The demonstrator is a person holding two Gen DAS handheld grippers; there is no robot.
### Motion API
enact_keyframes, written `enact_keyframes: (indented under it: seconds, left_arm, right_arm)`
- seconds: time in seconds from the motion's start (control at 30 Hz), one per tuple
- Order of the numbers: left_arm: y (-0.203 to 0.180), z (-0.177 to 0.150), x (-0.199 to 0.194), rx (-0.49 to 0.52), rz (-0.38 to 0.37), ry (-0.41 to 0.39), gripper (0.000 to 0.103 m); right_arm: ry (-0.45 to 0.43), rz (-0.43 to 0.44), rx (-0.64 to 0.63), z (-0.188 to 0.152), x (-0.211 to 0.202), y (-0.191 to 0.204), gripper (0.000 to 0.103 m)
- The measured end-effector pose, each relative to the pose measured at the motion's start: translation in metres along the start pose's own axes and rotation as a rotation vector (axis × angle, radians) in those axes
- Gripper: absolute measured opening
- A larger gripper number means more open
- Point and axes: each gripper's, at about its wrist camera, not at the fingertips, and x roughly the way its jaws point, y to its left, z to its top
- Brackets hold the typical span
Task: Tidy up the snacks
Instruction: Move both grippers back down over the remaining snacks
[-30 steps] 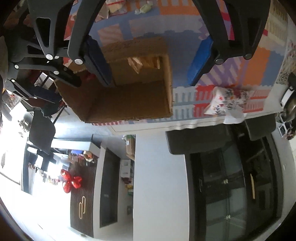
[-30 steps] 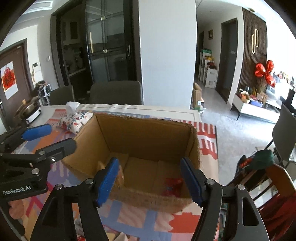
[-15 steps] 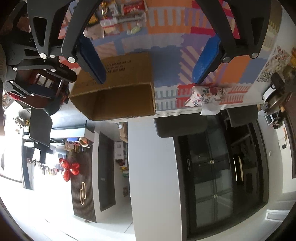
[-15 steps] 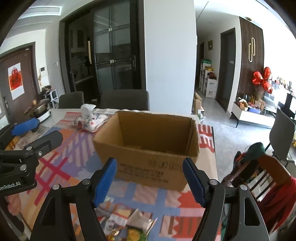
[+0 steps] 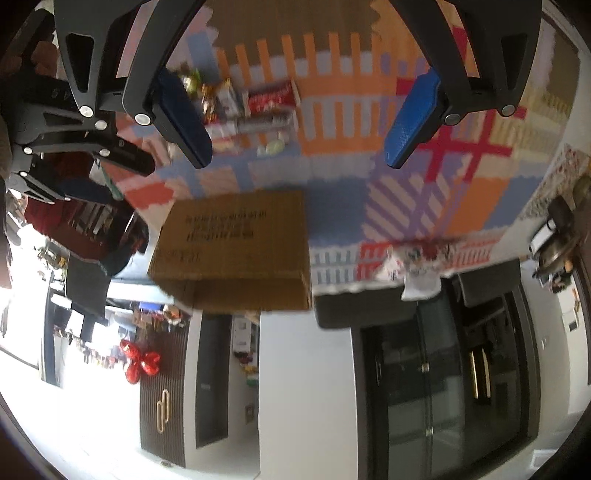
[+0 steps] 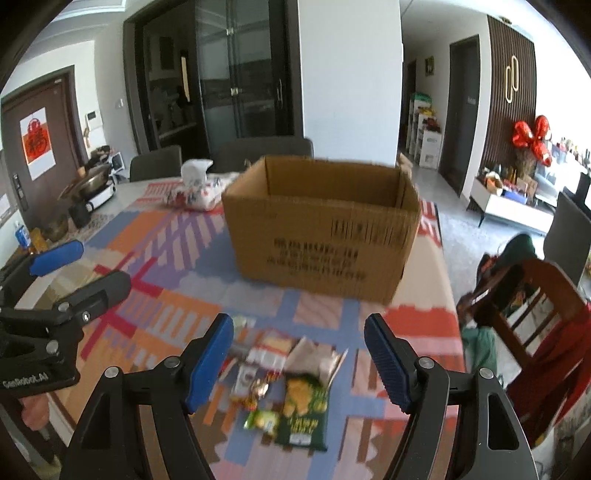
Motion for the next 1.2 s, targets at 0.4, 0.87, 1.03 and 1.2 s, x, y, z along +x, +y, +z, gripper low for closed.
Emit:
enact_keyframes:
  seconds: [0.4,0.87,1.03,1.2]
  left_arm:
    - [0.0,-0.05,0.042,-0.031,-0.038,0.176,0.095]
    - [-0.004,-0.062,0.099,-0.038,-0.089,0.29,0.089]
    - [-0.006,-0.062,0.112,-0.04,-0.087,0.316,0.088]
    - [-0.009,-0.063,0.125,-0.045,-0.087,0.342,0.087]
  right_arm:
    - [0.166,0.028,0.048,-0.049,0.038,-0.002,0.074]
    - [0.281,0.025,0.096,-0.068,0.077,-0.014,0.069]
    - [0.309,0.022,0.114,-0.071,0.089,-0.017,0.065]
    - [0.311,0.013,0.116,-0.073,0.094,-0.017,0.063]
